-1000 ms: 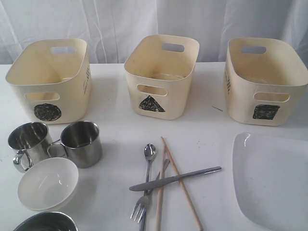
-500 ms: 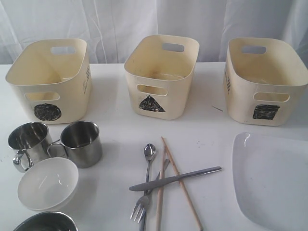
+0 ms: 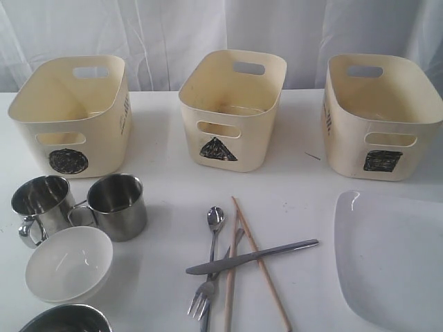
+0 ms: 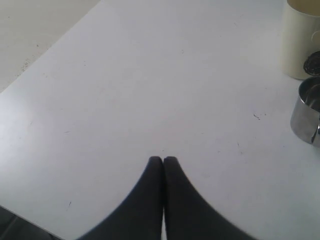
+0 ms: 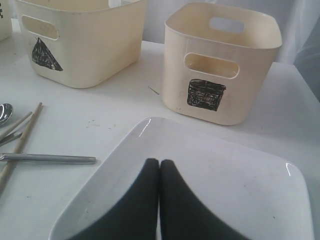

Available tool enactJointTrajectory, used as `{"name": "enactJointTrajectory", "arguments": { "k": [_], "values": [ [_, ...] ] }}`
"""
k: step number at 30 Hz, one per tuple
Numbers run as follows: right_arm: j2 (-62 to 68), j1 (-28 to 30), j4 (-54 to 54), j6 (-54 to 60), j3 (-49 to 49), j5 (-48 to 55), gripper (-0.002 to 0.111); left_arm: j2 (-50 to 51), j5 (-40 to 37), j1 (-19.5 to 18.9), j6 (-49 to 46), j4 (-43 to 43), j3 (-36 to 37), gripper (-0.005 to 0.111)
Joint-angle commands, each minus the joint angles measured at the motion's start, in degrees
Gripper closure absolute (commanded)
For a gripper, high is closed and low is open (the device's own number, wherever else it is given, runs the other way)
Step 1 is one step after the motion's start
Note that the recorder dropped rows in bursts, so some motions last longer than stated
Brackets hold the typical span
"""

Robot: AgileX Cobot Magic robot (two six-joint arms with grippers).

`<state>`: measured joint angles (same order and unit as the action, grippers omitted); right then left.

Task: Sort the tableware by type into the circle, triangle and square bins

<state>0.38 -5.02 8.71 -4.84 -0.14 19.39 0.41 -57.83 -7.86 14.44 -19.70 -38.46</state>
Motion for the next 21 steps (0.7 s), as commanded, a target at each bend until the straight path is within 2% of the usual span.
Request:
{"name": "enactJointTrajectory", "arguments": {
  "k": [1, 6, 9, 17, 21],
  "values": [
    [-0.38, 0.42, -0.07, -0.05, 0.14, -0.17, 0.108, -0.41, -0.41, -0.05, 0.41, -0.49, -0.21, 0.107],
    [-0.38, 0.42, -0.07, -0.05, 0.14, -0.17, 0.108, -0.41, 1.10, -0.05, 0.41, -0.20, -0.21, 0.107],
    [-0.38, 0.42, -0.07, -0.05, 0.14, -0.17, 0.108, -0.41, 1.23, -0.05, 0.41, 3.09, -0.21, 0.107],
    [-0.38, 0.42, -0.07, -0.05, 0.14, -0.17, 0.108, -0.41, 22.39, -0.05, 10.94, 16.03, 5.01, 0.107],
    [-0.38, 0.42, -0.07, -0.05, 0.14, -0.17, 0.108, -0.41, 22.87, -0.05, 11.56, 18.45, 6.75, 0.107]
  ]
}}
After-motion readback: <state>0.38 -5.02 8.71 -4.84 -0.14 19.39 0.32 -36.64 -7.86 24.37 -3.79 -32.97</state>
